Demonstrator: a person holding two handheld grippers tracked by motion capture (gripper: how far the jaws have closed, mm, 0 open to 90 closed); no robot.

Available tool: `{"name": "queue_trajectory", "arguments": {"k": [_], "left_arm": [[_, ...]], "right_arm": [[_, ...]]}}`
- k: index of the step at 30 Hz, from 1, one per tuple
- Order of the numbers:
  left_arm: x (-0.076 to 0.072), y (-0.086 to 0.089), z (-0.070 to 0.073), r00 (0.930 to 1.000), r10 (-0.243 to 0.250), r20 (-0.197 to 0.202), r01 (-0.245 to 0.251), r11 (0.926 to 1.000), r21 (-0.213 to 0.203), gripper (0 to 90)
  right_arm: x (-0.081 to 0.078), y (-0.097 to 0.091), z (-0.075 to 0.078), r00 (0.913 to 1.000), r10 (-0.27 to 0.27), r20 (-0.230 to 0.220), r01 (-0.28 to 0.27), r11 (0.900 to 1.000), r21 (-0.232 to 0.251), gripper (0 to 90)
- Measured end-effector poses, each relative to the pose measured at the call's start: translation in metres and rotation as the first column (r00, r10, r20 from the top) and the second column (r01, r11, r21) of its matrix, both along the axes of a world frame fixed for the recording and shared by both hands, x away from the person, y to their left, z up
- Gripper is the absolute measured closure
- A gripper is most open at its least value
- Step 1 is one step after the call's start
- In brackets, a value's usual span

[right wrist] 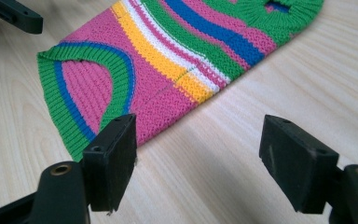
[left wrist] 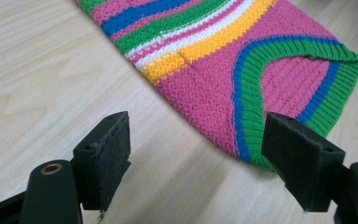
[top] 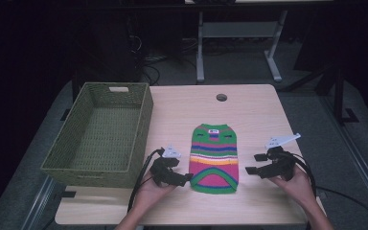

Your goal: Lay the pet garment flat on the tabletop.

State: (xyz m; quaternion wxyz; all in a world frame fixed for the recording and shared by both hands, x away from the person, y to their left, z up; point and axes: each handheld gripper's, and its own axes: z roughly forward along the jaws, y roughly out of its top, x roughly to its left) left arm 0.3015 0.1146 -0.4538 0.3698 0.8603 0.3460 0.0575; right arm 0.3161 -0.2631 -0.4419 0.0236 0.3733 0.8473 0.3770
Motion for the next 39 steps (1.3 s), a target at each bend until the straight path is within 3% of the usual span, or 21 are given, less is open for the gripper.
{"name": "queue_trajectory", "arguments": {"k": [8, 17, 20, 25, 39], "left_arm": [[-0.006, 0.002, 0.000, 0.9998, -0.009, 0.016, 0.009, 0.9996, 0.027, 23.4], [-0.013, 0.008, 0.000, 0.9999, -0.012, 0.011, 0.012, 0.9998, 0.019, 23.7], [-0.015, 0.009, 0.000, 0.9999, -0.014, 0.008, 0.013, 0.9996, 0.026, 23.7], [-0.019, 0.016, -0.001, 1.0000, -0.008, 0.001, 0.008, 0.9998, 0.019, 23.7], [-0.030, 0.022, -0.001, 0.9999, -0.015, 0.004, 0.014, 0.9994, 0.030, 22.9]], "right_arm": [[-0.006, -0.006, -0.002, 0.9999, -0.011, -0.011, 0.011, 0.9999, -0.002, 26.0], [-0.019, -0.018, -0.004, 0.9997, -0.020, 0.016, 0.020, 0.9998, 0.000, 25.9], [-0.022, -0.020, -0.005, 0.9997, -0.023, 0.008, 0.023, 0.9997, -0.010, 24.7], [-0.029, -0.027, -0.008, 0.9995, -0.031, -0.001, 0.031, 0.9994, 0.015, 24.8], [-0.042, -0.035, -0.014, 0.9992, -0.040, 0.008, 0.040, 0.9990, 0.022, 24.2]]}}
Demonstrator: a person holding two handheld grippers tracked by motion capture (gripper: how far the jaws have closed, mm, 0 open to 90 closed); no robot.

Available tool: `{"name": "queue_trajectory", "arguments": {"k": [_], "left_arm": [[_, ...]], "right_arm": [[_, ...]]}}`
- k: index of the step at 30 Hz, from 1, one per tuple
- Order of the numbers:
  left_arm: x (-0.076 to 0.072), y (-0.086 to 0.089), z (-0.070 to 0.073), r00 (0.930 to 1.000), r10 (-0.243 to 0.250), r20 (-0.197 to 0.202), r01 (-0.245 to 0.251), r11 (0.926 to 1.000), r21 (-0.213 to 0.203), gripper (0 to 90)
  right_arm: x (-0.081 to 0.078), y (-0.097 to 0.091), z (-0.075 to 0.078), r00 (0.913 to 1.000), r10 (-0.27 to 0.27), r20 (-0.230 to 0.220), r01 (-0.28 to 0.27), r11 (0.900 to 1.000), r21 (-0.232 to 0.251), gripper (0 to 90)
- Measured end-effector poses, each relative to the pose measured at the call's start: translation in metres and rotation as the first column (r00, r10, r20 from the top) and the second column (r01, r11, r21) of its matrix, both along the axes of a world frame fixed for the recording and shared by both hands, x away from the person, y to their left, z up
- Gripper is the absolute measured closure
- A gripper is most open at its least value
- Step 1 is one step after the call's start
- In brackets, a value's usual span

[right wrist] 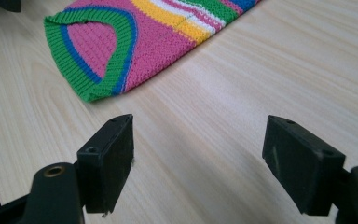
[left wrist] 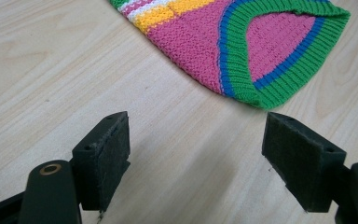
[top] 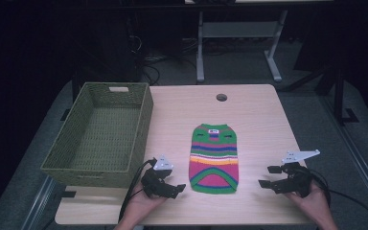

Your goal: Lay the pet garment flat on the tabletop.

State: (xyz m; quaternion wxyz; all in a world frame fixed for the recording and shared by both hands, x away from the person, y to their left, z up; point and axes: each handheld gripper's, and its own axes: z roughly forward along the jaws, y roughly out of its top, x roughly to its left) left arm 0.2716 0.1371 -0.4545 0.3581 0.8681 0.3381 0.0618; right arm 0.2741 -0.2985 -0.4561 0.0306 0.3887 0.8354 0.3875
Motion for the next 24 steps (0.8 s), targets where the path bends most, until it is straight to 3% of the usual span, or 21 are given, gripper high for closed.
{"name": "queue_trajectory", "arguments": {"k": [11, 14, 24], "left_arm": [[-0.010, 0.007, -0.002, 0.9998, 0.015, 0.013, -0.015, 0.9999, -0.002, 22.7], [-0.012, 0.008, -0.003, 0.9998, 0.016, 0.008, -0.016, 0.9995, -0.026, 22.6], [-0.016, 0.012, -0.003, 0.9996, 0.023, 0.014, -0.022, 0.9990, -0.038, 22.4]], "right_arm": [[-0.016, -0.009, -0.007, 0.9999, -0.009, 0.014, 0.009, 0.9999, -0.005, 24.1], [-0.020, -0.010, -0.008, 0.9997, -0.012, 0.019, 0.012, 0.9999, 0.000, 23.9], [-0.035, -0.019, -0.012, 0.9980, -0.049, 0.040, 0.048, 0.9987, 0.017, 21.9]]}}
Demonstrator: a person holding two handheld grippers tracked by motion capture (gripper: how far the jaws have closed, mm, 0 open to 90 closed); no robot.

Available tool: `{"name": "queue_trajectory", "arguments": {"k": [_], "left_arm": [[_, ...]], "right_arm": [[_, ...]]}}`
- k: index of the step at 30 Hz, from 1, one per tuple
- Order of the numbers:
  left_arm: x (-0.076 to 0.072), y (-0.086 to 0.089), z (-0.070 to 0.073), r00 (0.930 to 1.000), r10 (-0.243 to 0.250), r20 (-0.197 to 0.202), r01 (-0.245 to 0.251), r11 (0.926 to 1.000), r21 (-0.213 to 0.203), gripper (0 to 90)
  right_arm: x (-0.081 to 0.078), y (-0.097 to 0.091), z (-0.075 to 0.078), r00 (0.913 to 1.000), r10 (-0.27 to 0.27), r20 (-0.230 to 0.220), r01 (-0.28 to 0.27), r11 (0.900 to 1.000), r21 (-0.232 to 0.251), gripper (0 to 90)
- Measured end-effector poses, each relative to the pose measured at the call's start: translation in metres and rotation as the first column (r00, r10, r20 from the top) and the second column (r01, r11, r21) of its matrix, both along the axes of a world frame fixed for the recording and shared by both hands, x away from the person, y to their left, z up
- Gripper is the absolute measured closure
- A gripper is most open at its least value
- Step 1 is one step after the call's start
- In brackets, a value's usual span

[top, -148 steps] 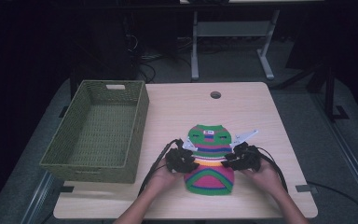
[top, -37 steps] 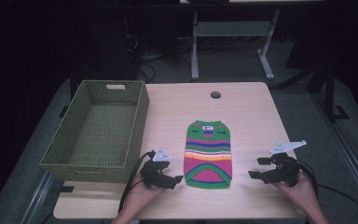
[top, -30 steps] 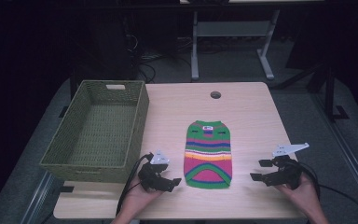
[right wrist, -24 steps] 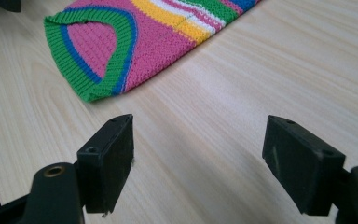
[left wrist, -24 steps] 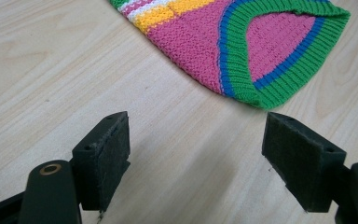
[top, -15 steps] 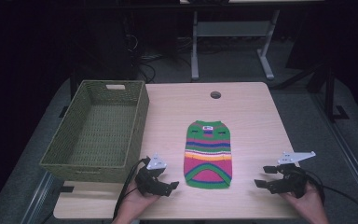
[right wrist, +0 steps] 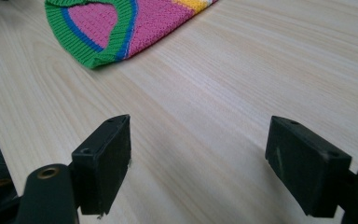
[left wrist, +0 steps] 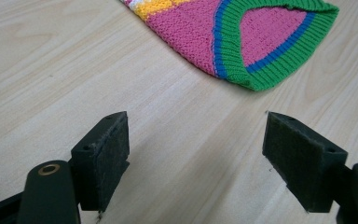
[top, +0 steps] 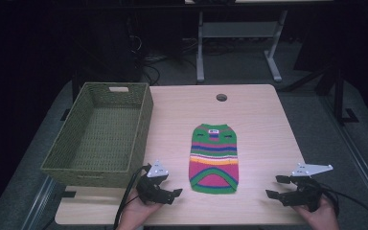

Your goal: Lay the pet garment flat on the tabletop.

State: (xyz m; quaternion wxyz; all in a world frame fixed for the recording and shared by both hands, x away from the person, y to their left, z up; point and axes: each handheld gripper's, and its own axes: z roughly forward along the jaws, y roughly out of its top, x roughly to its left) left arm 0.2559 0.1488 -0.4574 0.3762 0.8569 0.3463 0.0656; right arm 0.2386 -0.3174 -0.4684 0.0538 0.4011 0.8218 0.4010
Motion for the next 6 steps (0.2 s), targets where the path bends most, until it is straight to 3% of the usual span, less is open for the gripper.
{"name": "queue_trajectory", "arguments": {"k": [6], "left_arm": [[0.0009, -0.0018, 0.0014, 0.9999, -0.010, 0.009, 0.010, 1.0000, 0.000, 22.5]], "right_arm": [[-0.0074, -0.0026, -0.0016, 1.0000, 0.000, 0.003, 0.000, 1.0000, 0.005, 21.7]]}}
